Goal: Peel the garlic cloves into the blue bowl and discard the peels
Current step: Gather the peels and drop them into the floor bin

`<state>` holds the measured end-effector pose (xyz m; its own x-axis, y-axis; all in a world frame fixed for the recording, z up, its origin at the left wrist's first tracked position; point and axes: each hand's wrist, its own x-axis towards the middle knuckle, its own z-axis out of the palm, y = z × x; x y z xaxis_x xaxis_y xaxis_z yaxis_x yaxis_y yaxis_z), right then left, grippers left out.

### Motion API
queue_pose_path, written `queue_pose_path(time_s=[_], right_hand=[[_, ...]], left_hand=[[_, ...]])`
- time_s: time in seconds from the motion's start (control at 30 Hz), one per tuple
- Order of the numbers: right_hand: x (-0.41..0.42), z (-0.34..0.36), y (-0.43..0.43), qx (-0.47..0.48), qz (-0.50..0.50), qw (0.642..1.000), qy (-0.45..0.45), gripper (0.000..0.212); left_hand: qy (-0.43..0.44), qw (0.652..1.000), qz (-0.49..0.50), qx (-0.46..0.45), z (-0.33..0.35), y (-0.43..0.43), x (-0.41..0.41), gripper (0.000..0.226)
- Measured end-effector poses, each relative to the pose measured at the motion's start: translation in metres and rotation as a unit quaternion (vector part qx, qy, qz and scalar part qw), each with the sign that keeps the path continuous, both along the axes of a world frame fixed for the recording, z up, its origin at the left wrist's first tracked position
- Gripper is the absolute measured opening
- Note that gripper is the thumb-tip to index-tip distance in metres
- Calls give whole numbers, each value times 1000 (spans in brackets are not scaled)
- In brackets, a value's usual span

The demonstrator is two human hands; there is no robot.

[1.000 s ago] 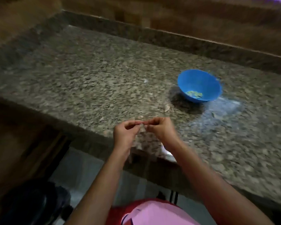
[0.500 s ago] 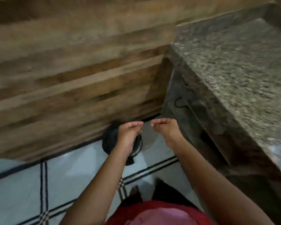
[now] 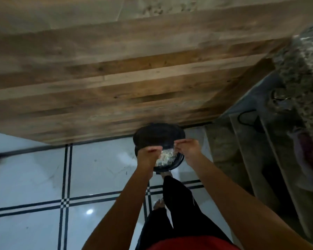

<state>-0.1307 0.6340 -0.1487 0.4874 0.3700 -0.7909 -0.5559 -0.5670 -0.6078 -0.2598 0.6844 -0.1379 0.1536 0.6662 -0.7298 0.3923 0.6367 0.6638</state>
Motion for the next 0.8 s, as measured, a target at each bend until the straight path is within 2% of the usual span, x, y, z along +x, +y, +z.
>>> queue_pose_path(time_s=[0.07,0.13,0.3,0.43,0.53,0.6,0.8], right_hand=[[5,-29,10,-37,4,999,6,26],[8,-56,18,-66,40,997,11,19],[15,-100,40,-96,76,992,29,32],[14,-114,45,-89,62,994,36,34],[9,-100,38,-55,-5,998,38,27],[5,-75,29,-15,-68,996,50,13],[5,43,-23,140,-200,970,22,12]], left_hand=[[12,999,3,-37,-26,4,3,23],[5,999,7,-42,-52,10,8,22],[30,998,24,-57,-114,32,25,32],[40,994,47,-90,-127,40,30,23],[21,992,45,-113,-108,34,31,21],[-2,993,43,-111,-83,29,33,21],[-116,993,-4,-36,33,-5,51,15]])
